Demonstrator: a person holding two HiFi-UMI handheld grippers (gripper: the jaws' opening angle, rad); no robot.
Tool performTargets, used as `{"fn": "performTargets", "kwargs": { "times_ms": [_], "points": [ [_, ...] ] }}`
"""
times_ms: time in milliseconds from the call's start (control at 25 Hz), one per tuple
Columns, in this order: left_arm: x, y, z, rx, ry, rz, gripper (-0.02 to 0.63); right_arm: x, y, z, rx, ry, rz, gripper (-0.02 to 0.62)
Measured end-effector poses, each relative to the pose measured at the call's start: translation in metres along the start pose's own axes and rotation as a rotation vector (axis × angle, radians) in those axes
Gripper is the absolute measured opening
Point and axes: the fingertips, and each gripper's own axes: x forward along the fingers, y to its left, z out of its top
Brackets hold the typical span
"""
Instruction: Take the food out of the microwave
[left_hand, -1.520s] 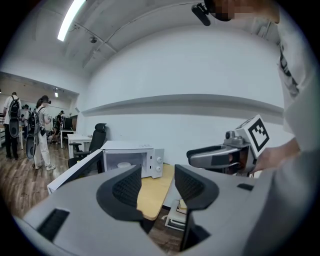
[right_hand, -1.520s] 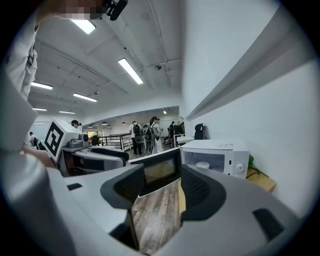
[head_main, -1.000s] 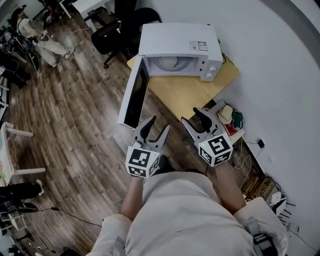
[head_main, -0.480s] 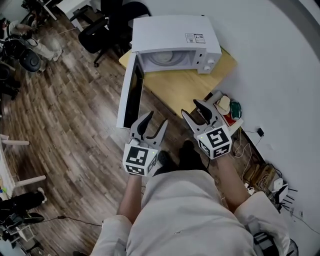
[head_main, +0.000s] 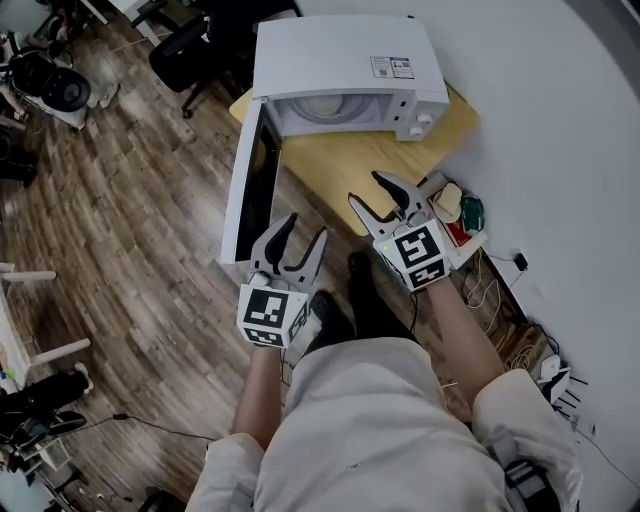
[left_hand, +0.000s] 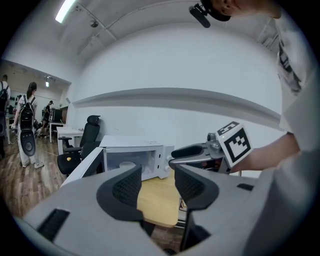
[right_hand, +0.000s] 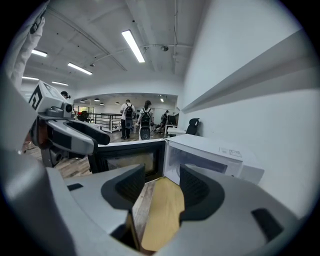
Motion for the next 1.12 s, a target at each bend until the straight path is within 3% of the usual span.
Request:
{"fn": "performTargets", "kwargs": {
  "times_ms": [680, 1120],
  "points": [
    [0.064, 0.028, 0.004, -0.045, 0.007, 0.144, 0.186, 0.112, -0.061, -0.030, -0.234, 0.045, 0.099, 0.205],
    [0.081, 0.050, -0.002, -0.078, -0.002, 0.247, 0.186, 0.182, -0.090, -0.057, -0.401, 0.116, 0.073, 0.209]
  ]
}}
